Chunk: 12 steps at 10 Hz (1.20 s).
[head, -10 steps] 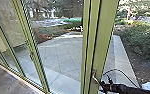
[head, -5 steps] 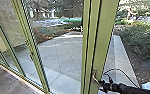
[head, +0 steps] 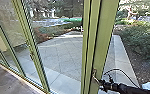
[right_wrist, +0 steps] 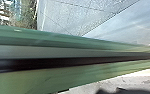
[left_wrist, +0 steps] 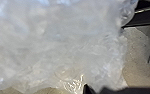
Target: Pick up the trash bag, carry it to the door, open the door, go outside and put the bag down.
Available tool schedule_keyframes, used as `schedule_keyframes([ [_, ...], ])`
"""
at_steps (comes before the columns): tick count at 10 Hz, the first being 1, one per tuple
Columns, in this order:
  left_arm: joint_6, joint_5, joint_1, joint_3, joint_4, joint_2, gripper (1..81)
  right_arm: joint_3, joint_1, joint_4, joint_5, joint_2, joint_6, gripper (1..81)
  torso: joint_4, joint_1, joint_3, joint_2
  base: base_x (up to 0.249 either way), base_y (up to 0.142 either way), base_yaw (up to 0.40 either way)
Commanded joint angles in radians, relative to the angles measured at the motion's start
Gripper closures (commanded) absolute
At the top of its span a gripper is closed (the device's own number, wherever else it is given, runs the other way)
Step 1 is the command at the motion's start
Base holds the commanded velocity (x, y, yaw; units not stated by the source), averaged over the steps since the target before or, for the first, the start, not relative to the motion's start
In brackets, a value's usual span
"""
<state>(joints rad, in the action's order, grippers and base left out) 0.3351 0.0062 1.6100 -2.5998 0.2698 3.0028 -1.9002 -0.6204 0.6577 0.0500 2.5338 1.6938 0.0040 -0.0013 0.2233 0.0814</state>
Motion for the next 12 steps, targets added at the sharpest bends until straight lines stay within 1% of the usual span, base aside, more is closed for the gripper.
schedule_keyframes([
  [1,-0.001,0.087,-0.008,0.007,0.002,0.001,81.1,-0.078,0.147,-0.035,0.205,-0.036,0.049,1.0,0.0,0.001,0.0,0.0,0.0,0.0,0.0],
  [3,-0.001,0.094,-0.006,0.007,0.002,-0.002,81.1,-0.08,0.162,-0.039,0.189,-0.042,0.047,1.0,0.0,0.001,0.0,0.0,0.0,0.0,0.0],
  [4,-0.001,0.094,-0.005,0.007,0.0,-0.002,81.1,-0.085,0.162,-0.038,0.163,-0.042,0.047,1.0,0.0,0.001,0.001,0.0,0.0,0.0,0.0],
  [7,-0.001,0.095,-0.005,0.007,0.0,-0.002,81.1,-0.086,0.173,-0.036,0.159,-0.048,0.046,1.0,0.0,0.001,0.002,-0.001,0.0,0.0,0.0],
  [11,-0.001,0.095,-0.005,0.007,0.0,-0.001,81.1,-0.085,0.176,-0.03,0.151,-0.051,0.044,1.0,0.0,0.001,0.002,0.0,0.085,0.0,0.0],
  [12,-0.001,0.095,-0.005,0.007,0.0,-0.001,81.1,-0.079,0.178,-0.03,0.16,-0.051,0.044,1.0,0.0,0.001,0.002,0.0,0.099,0.0,0.0],
])
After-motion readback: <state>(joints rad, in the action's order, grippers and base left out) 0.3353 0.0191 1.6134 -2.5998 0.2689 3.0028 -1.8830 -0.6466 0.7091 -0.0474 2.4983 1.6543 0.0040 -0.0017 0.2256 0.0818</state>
